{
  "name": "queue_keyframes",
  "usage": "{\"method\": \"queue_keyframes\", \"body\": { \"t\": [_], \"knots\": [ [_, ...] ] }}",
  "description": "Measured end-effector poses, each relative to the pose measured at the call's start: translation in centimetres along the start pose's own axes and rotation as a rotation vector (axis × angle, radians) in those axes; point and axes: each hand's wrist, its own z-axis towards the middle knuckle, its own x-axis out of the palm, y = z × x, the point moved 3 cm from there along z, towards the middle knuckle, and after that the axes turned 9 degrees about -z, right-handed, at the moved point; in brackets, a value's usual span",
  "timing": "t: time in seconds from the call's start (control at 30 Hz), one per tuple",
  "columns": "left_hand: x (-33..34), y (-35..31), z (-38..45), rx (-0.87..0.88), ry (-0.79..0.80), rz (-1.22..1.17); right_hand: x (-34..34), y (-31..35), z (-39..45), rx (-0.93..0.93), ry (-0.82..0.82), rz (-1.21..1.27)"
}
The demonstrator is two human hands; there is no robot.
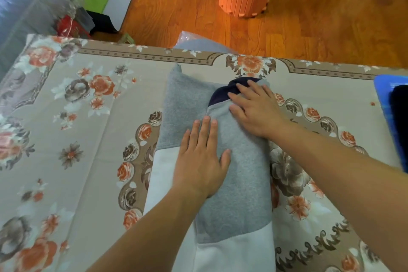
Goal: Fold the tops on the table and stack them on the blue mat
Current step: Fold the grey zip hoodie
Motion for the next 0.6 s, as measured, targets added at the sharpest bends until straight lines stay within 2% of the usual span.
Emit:
{"method": "queue_keyframes", "body": {
  "t": [0.13, 0.17, 0.2, 0.3, 0.37, 0.43, 0.5, 0.53, 0.6],
  "knots": [
    [0.2, 0.1, -0.1, 0.010, -0.018, 0.007, -2.9, 2.8, -1.5, -0.039, -0.468, 0.015],
    [0.2, 0.1, -0.1, 0.008, -0.031, 0.007, -2.8, 3.4, -2.3, -0.019, -0.490, 0.007],
    [0.3, 0.1, -0.1, 0.008, -0.045, 0.007, -2.2, 3.6, -3.0, 0.005, -0.438, -0.009],
    [0.4, 0.2, -0.2, 0.015, -0.047, 0.003, 0.8, 1.8, -3.3, 0.069, -0.092, -0.061],
    [0.4, 0.3, -0.1, 0.022, -0.050, -0.008, 1.6, 0.4, -1.9, 0.135, 0.000, -0.018],
    [0.3, 0.3, -0.1, 0.021, -0.047, -0.017, 0.9, 0.4, -0.6, 0.185, -0.010, -0.024],
    [0.2, 0.2, -0.1, 0.017, -0.042, -0.015, -0.6, 1.7, 0.0, 0.165, -0.126, -0.058],
    [0.2, 0.2, -0.2, 0.011, -0.042, -0.005, -1.0, 2.7, 0.1, 0.098, -0.168, -0.056],
    [0.3, 0.3, -0.2, 0.008, -0.048, 0.005, -0.4, 4.8, 0.3, -0.071, -0.121, -0.057]
  ]
}}
